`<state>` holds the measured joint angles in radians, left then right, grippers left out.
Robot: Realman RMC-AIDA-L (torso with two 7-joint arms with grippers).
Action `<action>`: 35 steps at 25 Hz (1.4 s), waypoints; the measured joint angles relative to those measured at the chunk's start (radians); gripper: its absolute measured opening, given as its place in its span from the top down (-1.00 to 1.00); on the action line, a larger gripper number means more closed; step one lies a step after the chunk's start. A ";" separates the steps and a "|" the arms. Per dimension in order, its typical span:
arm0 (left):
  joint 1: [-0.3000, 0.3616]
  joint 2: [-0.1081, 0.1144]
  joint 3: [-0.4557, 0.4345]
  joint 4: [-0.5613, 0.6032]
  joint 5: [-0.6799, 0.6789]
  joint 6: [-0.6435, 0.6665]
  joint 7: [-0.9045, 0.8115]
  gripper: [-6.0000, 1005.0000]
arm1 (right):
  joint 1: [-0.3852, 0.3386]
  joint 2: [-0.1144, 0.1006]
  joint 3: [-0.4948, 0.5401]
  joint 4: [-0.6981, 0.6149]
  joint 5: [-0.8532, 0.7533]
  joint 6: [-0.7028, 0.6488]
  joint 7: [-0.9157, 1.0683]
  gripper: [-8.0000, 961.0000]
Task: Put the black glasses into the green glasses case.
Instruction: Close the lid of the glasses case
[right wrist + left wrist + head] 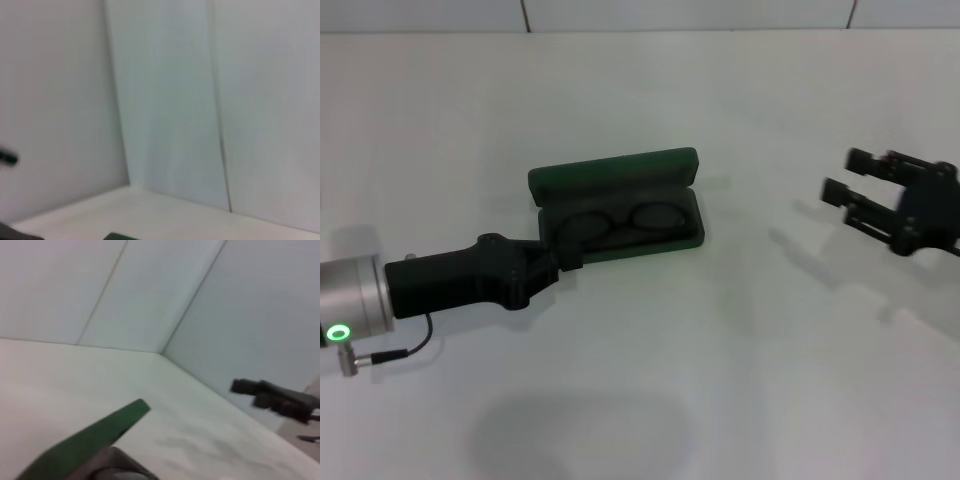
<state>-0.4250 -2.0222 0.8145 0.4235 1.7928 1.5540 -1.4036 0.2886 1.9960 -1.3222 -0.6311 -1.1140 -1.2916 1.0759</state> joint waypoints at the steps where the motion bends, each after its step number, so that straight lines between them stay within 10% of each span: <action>1: -0.004 -0.001 0.000 0.000 0.000 -0.016 0.000 0.99 | 0.013 -0.006 0.031 0.034 -0.007 -0.028 -0.002 0.30; 6: -0.022 -0.005 0.000 -0.001 -0.003 -0.103 0.000 0.99 | 0.070 -0.057 0.101 0.127 -0.146 -0.102 -0.008 -0.21; 16: -0.060 -0.014 0.011 -0.002 0.005 -0.266 0.008 0.99 | 0.133 -0.037 0.101 0.101 -0.415 -0.106 -0.046 -0.84; 35: -0.091 -0.028 0.004 -0.002 -0.001 -0.452 0.020 0.99 | 0.144 -0.022 0.100 0.099 -0.436 -0.150 -0.058 -0.84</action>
<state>-0.5157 -2.0500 0.8187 0.4212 1.7922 1.1017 -1.3833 0.4322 1.9743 -1.2218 -0.5317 -1.5502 -1.4412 1.0184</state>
